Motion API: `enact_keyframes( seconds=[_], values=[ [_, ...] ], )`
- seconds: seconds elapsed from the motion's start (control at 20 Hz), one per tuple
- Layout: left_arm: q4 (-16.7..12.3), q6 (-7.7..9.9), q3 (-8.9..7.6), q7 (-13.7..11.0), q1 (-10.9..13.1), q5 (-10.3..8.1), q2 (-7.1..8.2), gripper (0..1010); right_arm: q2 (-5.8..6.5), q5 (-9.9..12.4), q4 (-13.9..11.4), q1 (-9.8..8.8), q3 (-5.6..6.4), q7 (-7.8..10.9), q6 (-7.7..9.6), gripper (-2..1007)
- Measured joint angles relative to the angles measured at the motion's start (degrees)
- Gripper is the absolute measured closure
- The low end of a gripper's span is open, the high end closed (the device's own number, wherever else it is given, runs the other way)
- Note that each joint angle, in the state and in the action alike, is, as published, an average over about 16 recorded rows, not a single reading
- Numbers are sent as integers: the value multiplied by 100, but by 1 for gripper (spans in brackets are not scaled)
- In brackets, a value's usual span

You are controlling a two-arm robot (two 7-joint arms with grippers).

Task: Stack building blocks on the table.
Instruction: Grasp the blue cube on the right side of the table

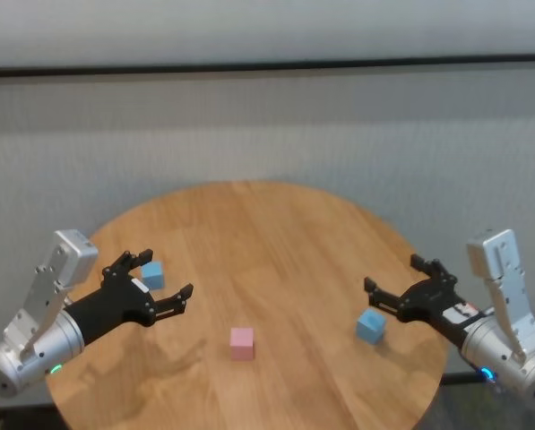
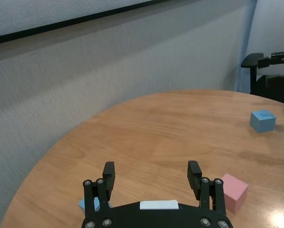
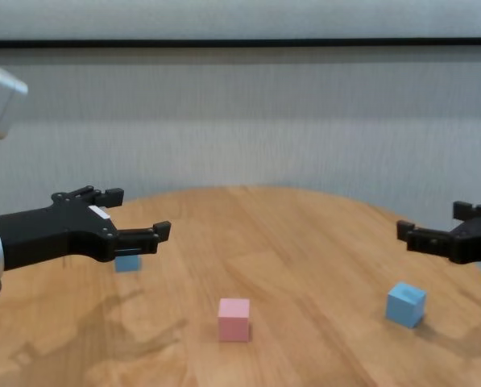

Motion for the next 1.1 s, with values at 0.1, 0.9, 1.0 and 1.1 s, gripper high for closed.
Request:
enact_keyframes(
  seconds=[0.1, 0.9, 1.0, 1.1],
  values=[
    [2, -1, 1, -1, -1, 0, -1, 11, -22, -78, 94, 47, -35, 69, -58, 4],
    [10, -4, 5, -2, -7, -1, -6, 11, 194, -466, 149, -11, -81, 640, -217, 4],
    [10, -4, 6, -2, -7, -1, -6, 11, 217, -495, 167, -12, -76, 731, -252, 4],
    [11, -4, 6, -2, -8, -1, -7, 11, 238, -525, 187, -6, -74, 820, -294, 4]
  ],
)
